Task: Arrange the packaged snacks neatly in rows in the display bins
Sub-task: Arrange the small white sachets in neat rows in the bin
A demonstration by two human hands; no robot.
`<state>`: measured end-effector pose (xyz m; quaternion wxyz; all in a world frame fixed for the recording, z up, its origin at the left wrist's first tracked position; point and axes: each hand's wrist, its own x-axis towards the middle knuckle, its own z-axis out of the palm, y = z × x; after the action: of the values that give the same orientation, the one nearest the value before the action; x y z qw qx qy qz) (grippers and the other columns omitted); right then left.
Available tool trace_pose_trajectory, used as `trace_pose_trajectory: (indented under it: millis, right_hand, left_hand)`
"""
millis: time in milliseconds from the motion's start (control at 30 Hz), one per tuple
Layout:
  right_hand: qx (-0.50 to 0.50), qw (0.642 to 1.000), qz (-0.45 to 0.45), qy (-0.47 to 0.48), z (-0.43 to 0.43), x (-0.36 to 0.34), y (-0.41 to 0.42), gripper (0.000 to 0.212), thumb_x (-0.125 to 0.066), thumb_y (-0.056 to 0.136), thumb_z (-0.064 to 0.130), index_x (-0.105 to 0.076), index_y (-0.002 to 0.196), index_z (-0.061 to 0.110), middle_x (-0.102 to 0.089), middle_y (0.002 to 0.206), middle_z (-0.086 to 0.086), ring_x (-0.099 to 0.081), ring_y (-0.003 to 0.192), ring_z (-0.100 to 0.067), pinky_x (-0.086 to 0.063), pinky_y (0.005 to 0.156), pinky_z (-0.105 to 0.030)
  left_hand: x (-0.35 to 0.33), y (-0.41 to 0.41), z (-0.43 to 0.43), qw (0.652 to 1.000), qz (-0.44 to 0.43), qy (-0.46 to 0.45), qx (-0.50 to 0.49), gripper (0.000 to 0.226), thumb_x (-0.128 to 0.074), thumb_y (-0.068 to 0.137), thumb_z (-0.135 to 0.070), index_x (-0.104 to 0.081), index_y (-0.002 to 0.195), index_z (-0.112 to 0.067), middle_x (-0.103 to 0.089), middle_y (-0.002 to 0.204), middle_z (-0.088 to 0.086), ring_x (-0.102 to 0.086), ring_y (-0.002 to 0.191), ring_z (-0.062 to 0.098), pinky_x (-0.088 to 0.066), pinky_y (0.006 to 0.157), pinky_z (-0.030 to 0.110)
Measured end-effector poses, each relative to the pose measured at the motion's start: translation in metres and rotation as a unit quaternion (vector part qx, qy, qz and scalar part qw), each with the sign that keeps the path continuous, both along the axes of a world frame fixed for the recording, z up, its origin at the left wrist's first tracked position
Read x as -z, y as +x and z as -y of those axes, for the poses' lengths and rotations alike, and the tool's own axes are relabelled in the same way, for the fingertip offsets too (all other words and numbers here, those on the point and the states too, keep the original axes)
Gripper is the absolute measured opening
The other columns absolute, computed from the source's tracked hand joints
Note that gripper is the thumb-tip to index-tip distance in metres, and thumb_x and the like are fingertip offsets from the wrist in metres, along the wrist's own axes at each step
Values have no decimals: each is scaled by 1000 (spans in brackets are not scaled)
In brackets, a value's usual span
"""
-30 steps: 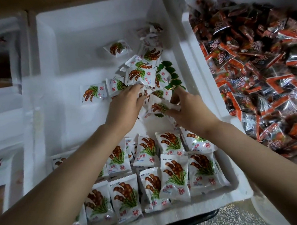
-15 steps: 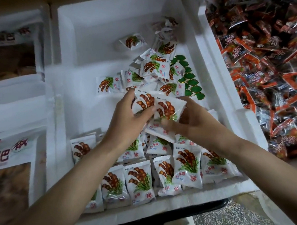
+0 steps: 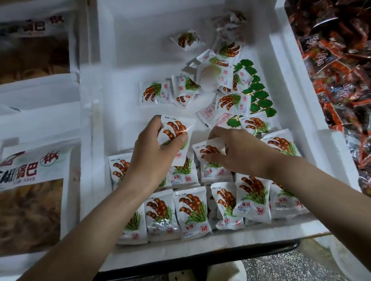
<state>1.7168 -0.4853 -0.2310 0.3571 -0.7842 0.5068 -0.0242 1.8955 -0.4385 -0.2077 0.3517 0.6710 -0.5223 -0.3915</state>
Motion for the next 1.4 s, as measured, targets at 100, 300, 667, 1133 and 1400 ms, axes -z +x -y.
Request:
trace_pose_trajectory:
  millis: [100,300,667,1133,1400]
  right_hand:
    - [-75,984,-129,-93,0,-2,-4,45,-47,91,49,-51,127,22,-54,118,1,-42,111,-18,-37,88,-32]
    - [-96,983,-107,-112,-7,2,-2,39,-43,95,43,-49,127,22,-52,124,3,-40,117,-16,-33,101,-33]
    - [83,982,168,33,-19,-17,12,33,-46,93,37,-49,124,24,-60,107,8,-61,92,-6,-49,79,-16]
    - [129,964,214,-93,-10,-20,36,7,-57,92,18,-64,90,19,-61,79,15,-59,70,-3,-48,70,-14]
    - [-44,987,89,-124,-5,2,57,15,-56,93,16,-69,100,14,-71,95,-3,-65,85,-19,-52,78,-39]
  left_hand:
    - [0,0,-6,1000,-17,10,13,19,-60,91,-19,-55,106,-9,-64,94,-7,-59,80,-4,-45,61,5]
    - [0,-2,-12,999,-34,23,25,14,-59,92,-18,-54,104,-13,-64,93,-10,-61,81,-5,-44,61,4]
    - [-2,7,-26,992,-108,56,16,17,-56,92,-26,-59,108,-21,-69,100,-10,-64,89,1,-50,75,17]
    - [19,29,-38,992,111,-2,51,13,-60,90,-24,-63,99,-16,-65,101,-7,-56,98,5,-43,82,14]
    - [44,56,-47,917,370,-37,148,38,-51,90,-29,-55,125,-13,-54,126,5,-38,126,25,-16,105,30]
